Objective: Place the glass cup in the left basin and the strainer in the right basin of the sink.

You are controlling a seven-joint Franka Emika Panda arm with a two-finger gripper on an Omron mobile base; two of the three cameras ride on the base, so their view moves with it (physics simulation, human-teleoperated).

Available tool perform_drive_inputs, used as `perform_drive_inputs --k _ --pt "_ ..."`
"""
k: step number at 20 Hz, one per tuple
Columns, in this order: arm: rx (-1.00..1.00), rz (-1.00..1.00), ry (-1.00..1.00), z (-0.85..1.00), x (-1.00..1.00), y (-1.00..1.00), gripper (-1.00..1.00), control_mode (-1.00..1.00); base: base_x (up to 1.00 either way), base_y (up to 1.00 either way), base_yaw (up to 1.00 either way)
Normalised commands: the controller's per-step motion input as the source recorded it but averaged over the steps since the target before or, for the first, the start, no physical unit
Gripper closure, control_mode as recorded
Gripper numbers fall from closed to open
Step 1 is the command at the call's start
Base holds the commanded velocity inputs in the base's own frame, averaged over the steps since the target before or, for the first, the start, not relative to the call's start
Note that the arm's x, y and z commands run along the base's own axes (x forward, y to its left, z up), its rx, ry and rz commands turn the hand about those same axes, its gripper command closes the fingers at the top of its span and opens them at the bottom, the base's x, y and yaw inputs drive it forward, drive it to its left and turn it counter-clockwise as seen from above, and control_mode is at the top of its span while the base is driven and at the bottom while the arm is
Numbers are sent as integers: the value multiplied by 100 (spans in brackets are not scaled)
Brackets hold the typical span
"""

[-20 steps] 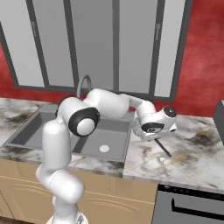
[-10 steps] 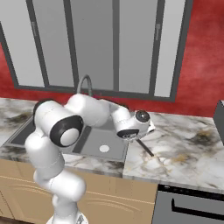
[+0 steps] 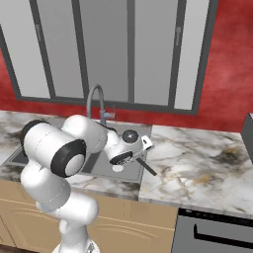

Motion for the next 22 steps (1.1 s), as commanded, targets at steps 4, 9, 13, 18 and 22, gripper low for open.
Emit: perform_drive_inputs --k 4,9,13,18,22 --pt "-2 6 0 -22 15 39 100 -100 0 0 0" --pt "-1 6 0 -26 22 36 100 -100 0 0 0" --pt "-1 3 0 -32 23 36 100 -100 0 0 0" --pt "-2 1 0 -37 15 31 100 -100 0 0 0" --pt "-1 0 0 -39 14 31 100 -100 0 0 0"
